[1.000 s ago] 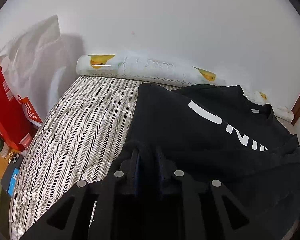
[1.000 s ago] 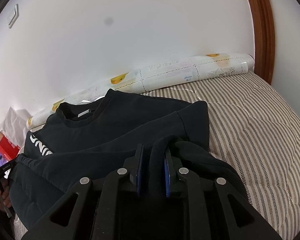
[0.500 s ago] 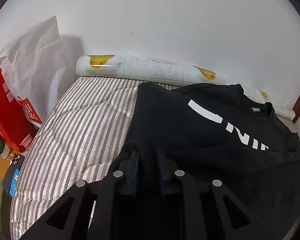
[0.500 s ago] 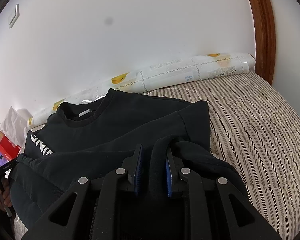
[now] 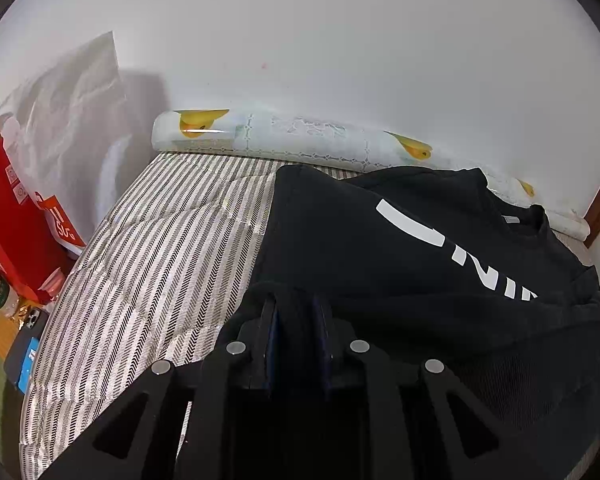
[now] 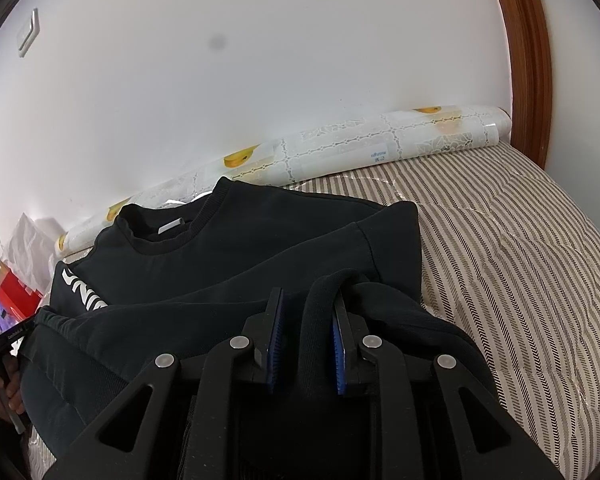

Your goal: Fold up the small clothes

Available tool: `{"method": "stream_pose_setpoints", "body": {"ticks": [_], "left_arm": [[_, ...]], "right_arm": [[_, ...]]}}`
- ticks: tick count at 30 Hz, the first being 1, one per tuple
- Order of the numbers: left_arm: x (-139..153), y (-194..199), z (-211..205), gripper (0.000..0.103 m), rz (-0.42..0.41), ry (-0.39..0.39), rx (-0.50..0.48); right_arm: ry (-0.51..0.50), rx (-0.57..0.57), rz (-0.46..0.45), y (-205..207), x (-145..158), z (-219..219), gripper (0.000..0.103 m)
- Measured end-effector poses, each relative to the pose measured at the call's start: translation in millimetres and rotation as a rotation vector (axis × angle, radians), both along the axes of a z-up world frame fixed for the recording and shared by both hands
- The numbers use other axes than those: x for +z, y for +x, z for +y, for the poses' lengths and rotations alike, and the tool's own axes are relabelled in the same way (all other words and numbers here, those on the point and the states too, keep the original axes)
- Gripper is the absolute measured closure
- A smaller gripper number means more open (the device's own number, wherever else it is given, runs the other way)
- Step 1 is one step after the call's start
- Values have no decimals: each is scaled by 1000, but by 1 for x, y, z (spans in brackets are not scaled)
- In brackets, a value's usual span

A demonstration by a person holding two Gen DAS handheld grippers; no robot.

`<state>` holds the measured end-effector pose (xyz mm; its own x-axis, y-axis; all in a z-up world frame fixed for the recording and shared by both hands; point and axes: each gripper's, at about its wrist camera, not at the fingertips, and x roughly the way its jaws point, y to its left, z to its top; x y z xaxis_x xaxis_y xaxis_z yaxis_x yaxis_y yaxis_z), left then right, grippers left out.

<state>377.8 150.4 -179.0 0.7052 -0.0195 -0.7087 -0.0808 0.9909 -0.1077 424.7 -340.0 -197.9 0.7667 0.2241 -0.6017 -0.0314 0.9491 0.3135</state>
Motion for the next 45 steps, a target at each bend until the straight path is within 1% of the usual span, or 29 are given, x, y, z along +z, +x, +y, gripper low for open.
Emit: {"method": "stream_pose_setpoints", "body": {"ticks": [8,12,13,15,16,18,22,25,26,27,28,30,33,38,45], "left_arm": [[1,0,0,86,-1,0,-1],[1,-1,1,83,-5,-11,-11],[2,-1,0,83,-7,-13,-13],[2,-2,1,83,-9,-21,-16],[2,-3,2,82,-11,-27,-17],[3,-3,3,82,-13,-38,-19],[4,-7,3,79,-17,-48,-22],[6,-10,2,73,-25,-48,-21],[7,-11,2,68,-28,-48,-20],[7,-13,2,56,-32,-46,-14],[8,-14,3,48,-37,-40,1],[11,-19,6,27,-62,-73,-15],[14,-29,3,26,-86,-48,-2],[19,-55,1,26,-108,-29,6],[16,-100,21,26,-93,-88,53]], "right_arm": [[0,-1,0,0,0,1,82],[3,1,-3,-1,0,0,80],[9,5,-8,-2,1,0,79],[29,26,-27,-5,2,-2,69],[32,33,-35,-6,3,-2,67],[29,45,-49,-9,4,0,60],[19,50,-63,-13,6,2,55],[8,24,-77,-20,7,1,51],[11,16,-85,-23,8,-1,51],[18,12,-92,-25,8,-3,50],[19,6,-96,-27,8,-4,50],[14,-11,-103,-31,9,-6,50],[-29,-23,-108,-38,11,-5,50],[-31,-47,-118,-64,12,-16,50],[-32,-68,-110,-106,9,-26,50]]}}
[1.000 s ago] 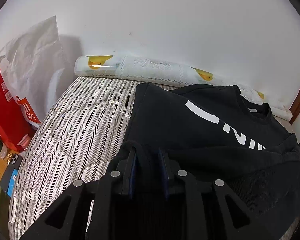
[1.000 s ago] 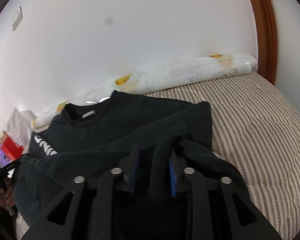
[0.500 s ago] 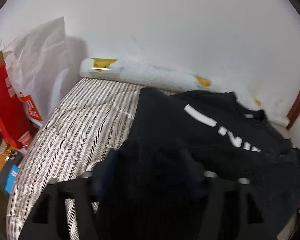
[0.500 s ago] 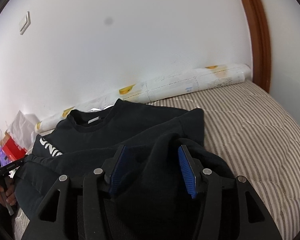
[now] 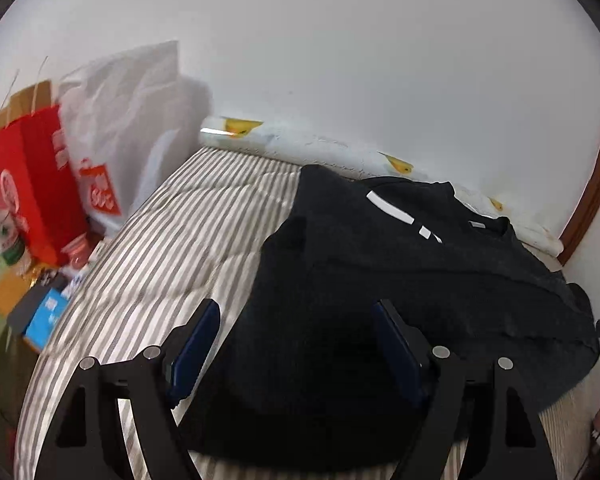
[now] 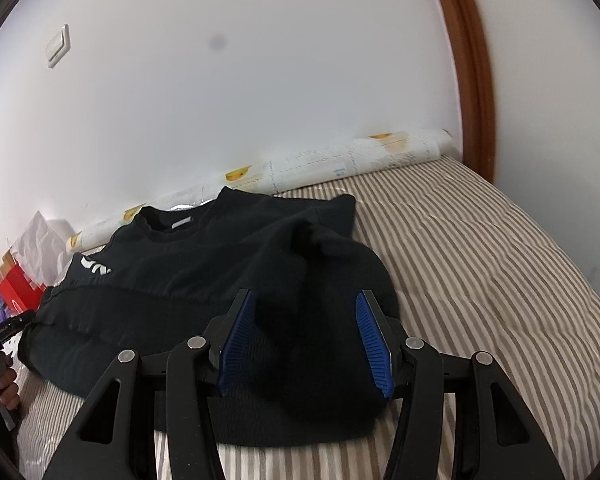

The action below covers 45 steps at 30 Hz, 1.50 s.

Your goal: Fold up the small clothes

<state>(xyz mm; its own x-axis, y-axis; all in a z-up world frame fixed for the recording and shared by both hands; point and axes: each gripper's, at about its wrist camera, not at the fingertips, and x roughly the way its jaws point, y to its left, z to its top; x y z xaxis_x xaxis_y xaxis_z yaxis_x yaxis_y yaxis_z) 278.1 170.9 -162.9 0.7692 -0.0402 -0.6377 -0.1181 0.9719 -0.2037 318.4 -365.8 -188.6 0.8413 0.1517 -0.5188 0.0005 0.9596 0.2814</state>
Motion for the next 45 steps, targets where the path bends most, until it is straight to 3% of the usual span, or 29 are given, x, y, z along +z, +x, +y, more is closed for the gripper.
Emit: {"method": "stream_pose_setpoints", "body": {"ticks": [7,12,23,29,30,31,32,33,35,39,45], "left_arm": [[-7,-39,10,26,40,-8,20],[-11,-56,18,26,52,-56,24],[-19,-33,16,28,110,-50,24],[-19,-27,9,47,121,-35,10],[-19,-27,9,54,121,-35,4],[-18,-27,9,60,120,-37,2],[-18,-27,9,72,115,-40,2],[-17,-28,10,76,108,-53,-8],[-15,-30,11,82,89,-71,-14],[-13,-38,12,85,70,-89,-13],[-5,-66,1,86,77,-40,-22]], "right_arm": [[-35,-11,56,-32,-11,-7,50],[4,-25,92,-43,-18,-17,50],[23,-44,162,-30,-27,-18,50],[41,-51,182,-17,-31,-16,53],[37,-34,174,-17,-30,-13,66],[38,-8,165,-17,-29,-10,71],[23,-4,159,-17,-28,-7,75],[28,8,145,-19,-27,-7,87],[73,27,98,-26,-24,-12,89],[115,45,72,-32,-23,-17,91],[113,54,74,-56,-20,-13,91]]}}
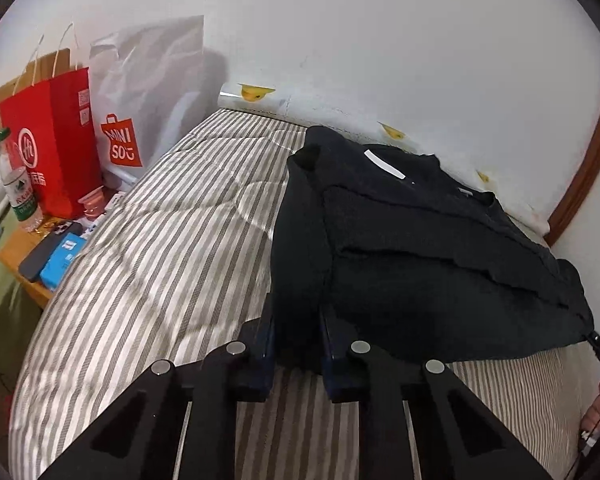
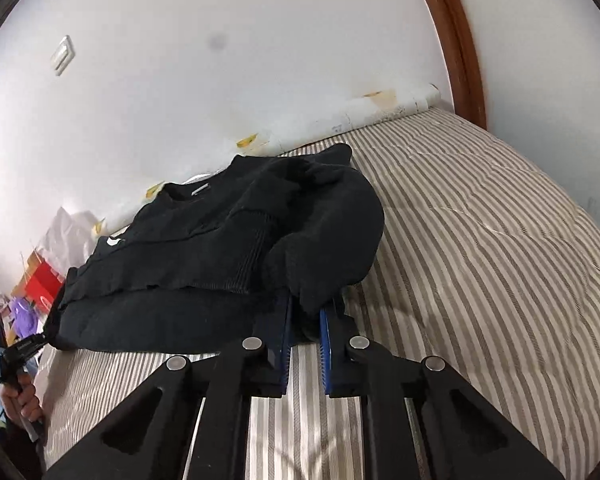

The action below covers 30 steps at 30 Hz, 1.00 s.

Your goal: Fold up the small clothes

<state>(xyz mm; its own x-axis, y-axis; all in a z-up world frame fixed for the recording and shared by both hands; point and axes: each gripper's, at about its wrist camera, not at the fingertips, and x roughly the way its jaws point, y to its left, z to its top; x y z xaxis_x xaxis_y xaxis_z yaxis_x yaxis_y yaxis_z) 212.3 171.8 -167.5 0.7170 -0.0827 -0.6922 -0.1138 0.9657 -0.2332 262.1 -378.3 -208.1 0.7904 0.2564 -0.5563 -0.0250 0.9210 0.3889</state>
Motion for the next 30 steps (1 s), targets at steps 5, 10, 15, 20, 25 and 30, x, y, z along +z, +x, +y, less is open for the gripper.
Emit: {"method": "stream_pose_setpoints", "body": {"ticks": [5,10,15,20,25,30], "left_arm": [[3,-39,2,86,8,-44,-15],[4,-89,-7,86,1,-26,-38],[5,-132,-15,85,-6,-18,-62],[6,-152,-21,82,0,19,-67],[15,-164,-14,59,-20,23,-12],[33,-168,-15,48,-75,-32,-29]], "right_arm": [[40,16,-18,-38,8,0,91],[12,31,-24,-85,7,0,91],[19,11,-19,-127,-3,-12,90],[-35,-43,12,-161,-7,-14,86],[-146,-82,0,-184,8,-13,86],[-190,-45,-46,-191,34,2,85]]}}
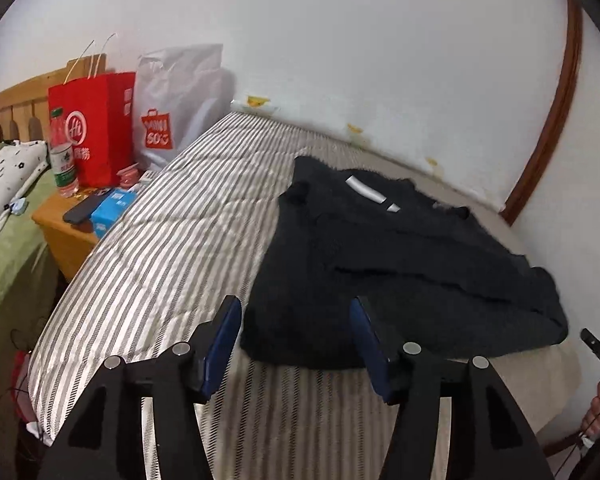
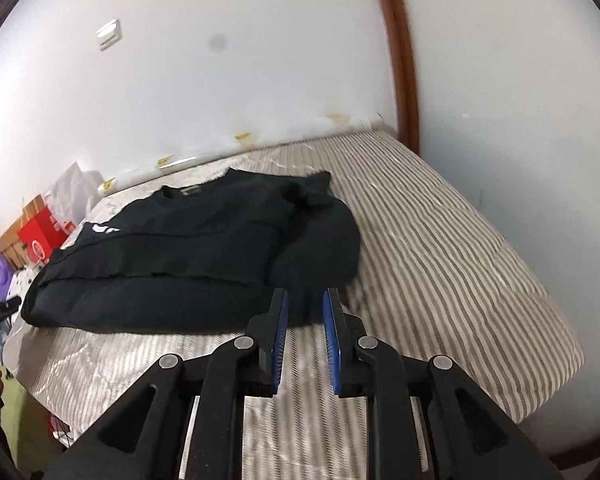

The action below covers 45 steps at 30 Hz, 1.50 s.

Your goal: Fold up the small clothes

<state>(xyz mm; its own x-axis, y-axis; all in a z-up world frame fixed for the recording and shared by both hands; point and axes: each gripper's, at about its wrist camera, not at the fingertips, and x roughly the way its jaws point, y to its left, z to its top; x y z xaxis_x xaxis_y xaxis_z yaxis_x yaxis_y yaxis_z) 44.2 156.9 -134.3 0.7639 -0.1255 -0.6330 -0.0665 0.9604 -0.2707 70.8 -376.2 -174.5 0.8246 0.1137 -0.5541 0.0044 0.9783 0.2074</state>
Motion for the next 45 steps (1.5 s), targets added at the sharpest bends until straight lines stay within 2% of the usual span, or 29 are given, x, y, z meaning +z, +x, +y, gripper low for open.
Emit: {"method": "stream_pose_setpoints", "body": {"ticks": [5,10,13,17,21,24,33,34,37,41,45], "left_arm": [[6,12,-23,48,-9,-6,-85],[-9,33,-49,47,29,15,-154],[-25,50,-58,47,82,40,-165],[-25,63,-69,37,74,113,-166],[-25,87,-73,37,91,135,-152],[-24,105,-71,37,106,117,-151],[-8,178,-67,38,118,72,-148],[-6,188,-67,38,118,71,-150],[2,207,-64,38,102,74,-147],[11,224,-53,38,75,78,-127],[-1,234,-47,38,113,91,-129]], "right_arm": [[29,101,-14,15,6,32,85],[12,177,35,40,-12,69,85],[-15,163,80,56,-27,82,85],[14,145,82,71,-27,82,84],[47,126,118,95,-25,78,84],[69,113,145,117,-26,76,84],[115,78,160,195,2,66,83],[123,71,163,204,4,64,82],[140,56,187,234,7,55,64],[96,45,162,250,12,49,49],[67,59,153,257,14,44,46]]}}
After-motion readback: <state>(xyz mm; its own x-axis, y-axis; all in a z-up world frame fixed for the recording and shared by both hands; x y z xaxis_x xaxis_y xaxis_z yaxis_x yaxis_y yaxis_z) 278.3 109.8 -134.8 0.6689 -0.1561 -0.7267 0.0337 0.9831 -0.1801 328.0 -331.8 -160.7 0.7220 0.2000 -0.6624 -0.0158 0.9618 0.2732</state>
